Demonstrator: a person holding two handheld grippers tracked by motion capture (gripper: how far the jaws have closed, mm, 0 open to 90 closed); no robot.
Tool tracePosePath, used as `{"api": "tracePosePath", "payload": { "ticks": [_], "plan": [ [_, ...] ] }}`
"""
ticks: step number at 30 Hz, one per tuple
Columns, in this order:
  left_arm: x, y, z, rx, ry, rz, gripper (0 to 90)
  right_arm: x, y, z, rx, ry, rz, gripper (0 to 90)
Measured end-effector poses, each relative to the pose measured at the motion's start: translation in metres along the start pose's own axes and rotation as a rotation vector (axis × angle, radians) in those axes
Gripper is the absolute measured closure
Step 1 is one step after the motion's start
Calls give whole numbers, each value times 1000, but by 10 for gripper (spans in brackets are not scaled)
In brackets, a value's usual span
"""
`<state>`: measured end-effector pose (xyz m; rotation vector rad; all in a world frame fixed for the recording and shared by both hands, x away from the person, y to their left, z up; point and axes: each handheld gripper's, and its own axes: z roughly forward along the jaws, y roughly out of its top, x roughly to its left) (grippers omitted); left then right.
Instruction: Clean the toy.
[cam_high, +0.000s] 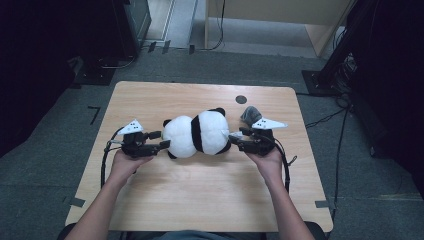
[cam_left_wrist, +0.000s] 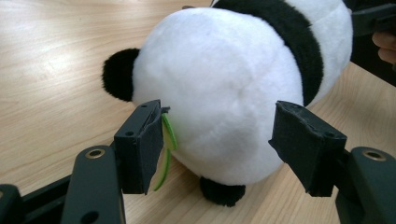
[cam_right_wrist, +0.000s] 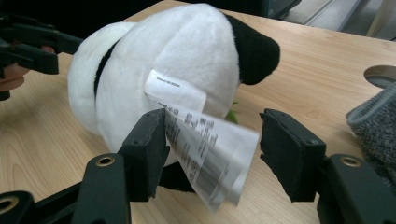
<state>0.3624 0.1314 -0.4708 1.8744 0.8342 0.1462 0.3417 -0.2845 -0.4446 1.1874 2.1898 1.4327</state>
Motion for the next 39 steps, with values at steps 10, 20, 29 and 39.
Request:
{"api": "tracePosePath", "payload": {
  "ticks": [10,20,29,39],
  "plan": [
    [-11,6,-3,-19,4,-4,336,-17,-2,-9,10,-92,7,414],
    [-17,7,2,8,20,22,336,-46,0,-14,5,-168,50,411],
    [-16,7,2,16,26,18,336,-76,5,-8,11,-219,84,411],
    [-14,6,5,19,31,19,336,-104,6,7,13,-245,142,431]
  ]
}}
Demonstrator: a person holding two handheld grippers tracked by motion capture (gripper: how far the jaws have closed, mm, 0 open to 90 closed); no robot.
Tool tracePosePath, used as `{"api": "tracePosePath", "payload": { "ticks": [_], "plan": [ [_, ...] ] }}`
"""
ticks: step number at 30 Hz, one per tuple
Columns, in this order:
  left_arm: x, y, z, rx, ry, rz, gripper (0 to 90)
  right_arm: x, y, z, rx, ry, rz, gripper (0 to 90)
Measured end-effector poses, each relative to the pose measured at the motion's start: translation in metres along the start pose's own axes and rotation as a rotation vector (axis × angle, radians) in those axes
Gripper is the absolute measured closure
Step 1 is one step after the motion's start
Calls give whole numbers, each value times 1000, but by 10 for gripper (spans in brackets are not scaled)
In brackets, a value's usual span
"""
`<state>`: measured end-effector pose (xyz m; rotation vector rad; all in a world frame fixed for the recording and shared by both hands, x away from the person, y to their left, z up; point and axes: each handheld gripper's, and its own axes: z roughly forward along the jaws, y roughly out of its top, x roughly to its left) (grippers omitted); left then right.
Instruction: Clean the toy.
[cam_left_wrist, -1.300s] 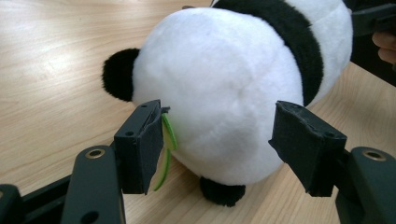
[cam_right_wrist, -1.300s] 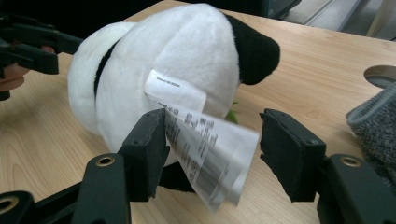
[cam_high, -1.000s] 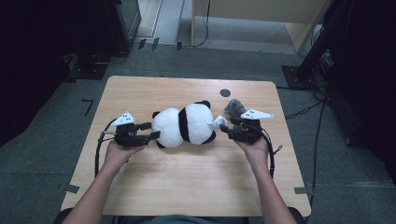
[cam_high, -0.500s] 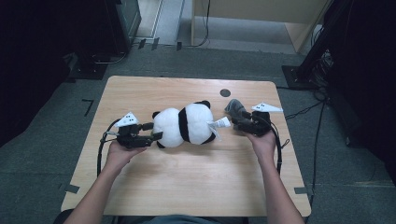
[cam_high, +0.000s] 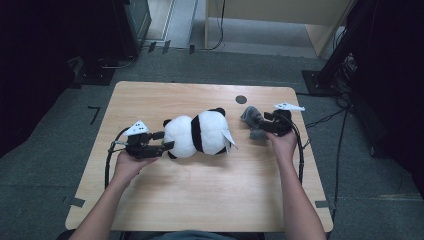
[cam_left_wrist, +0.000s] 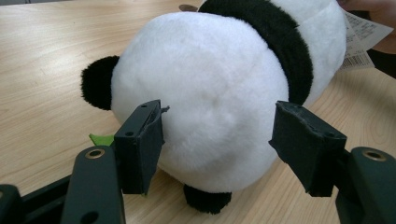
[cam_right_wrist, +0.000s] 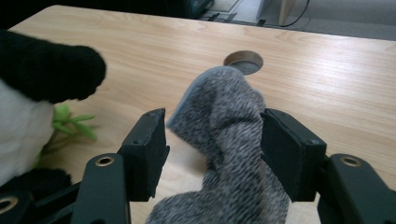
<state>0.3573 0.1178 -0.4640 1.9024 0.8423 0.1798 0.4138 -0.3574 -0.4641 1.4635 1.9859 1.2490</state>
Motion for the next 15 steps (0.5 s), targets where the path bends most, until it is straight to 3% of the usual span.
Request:
{"api": "tracePosePath", "payload": {
  "ticks": [9,15],
  "plan": [
    [5,5,7,-9,16,-8,336,-10,-3,20,50,-29,-8,432],
    [5,5,5,0,23,3,334,-14,-11,29,107,-31,2,485]
  ]
}}
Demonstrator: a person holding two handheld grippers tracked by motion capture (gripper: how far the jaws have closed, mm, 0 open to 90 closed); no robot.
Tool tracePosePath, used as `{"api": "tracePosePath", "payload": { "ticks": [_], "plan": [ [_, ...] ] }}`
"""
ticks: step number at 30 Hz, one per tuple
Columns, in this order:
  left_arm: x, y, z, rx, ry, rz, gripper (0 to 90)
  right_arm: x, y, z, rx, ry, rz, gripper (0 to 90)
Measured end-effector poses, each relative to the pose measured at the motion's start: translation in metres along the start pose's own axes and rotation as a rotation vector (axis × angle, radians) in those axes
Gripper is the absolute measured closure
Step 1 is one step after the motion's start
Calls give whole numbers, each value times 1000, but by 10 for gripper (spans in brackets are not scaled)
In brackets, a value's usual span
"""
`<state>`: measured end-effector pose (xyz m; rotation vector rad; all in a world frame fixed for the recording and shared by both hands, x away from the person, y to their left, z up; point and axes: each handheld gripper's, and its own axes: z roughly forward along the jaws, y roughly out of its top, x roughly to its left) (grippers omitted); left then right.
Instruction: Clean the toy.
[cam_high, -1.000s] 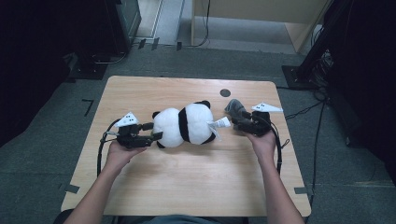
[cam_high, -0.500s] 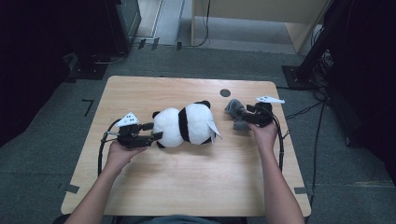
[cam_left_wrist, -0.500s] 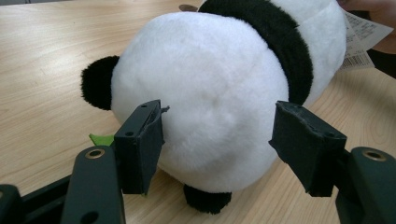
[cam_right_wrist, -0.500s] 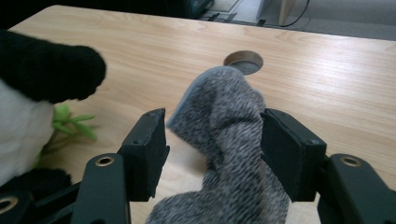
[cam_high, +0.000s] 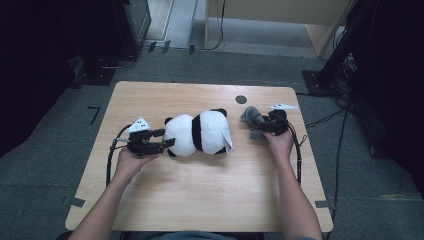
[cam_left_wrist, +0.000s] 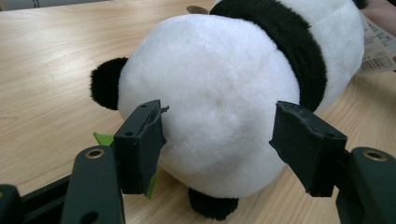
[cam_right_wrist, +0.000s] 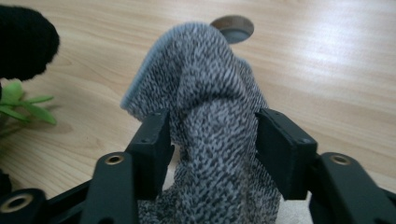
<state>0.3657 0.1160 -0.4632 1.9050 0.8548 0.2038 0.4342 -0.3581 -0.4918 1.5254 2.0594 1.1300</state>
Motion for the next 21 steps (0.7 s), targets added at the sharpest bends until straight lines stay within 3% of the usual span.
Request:
{"api": "tracePosePath", "payload": {
  "ticks": [9,14,15,18,21],
  "plan": [
    [9,3,0,7,17,-13,290,-2,-3,-1,18,0,13,704],
    [10,5,5,-10,-2,-19,267,-4,-4,-1,32,12,39,748],
    [10,6,7,-9,-9,-17,265,-4,-5,-2,35,14,38,754],
    [9,7,11,7,25,-4,262,-3,-5,-3,46,22,26,772],
    [11,8,11,17,1,-2,257,0,-4,-6,52,29,11,779]
  ]
}}
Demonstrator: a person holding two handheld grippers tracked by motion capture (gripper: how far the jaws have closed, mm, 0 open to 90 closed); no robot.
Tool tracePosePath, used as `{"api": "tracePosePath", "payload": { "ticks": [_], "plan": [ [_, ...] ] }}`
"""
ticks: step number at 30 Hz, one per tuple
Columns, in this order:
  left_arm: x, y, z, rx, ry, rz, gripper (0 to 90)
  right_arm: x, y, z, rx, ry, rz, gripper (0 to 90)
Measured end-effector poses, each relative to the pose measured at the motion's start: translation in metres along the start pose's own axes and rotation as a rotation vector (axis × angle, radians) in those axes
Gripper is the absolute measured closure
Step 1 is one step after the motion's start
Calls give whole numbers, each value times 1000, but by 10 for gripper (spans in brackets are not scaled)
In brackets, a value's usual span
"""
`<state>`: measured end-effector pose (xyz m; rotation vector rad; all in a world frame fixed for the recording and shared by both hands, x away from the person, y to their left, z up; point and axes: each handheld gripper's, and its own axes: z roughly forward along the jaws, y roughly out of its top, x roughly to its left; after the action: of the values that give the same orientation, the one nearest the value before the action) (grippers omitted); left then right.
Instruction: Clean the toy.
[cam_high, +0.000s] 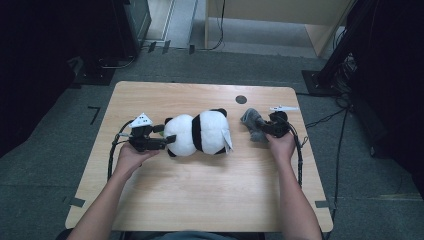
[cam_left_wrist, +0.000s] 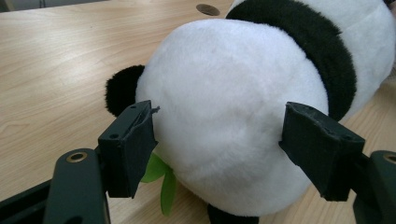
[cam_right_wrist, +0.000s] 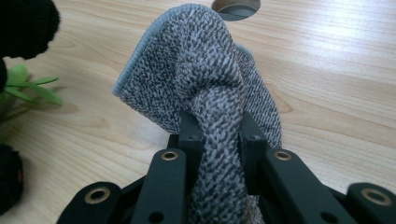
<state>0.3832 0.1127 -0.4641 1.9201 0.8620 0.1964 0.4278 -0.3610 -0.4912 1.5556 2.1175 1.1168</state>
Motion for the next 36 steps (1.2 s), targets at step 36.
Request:
{"api": "tracePosePath", "payload": {
  "ticks": [36],
  "plan": [
    [5,-4,2,4,-23,-46,248,131,108,-57,-92,234,-206,782]
  ]
}}
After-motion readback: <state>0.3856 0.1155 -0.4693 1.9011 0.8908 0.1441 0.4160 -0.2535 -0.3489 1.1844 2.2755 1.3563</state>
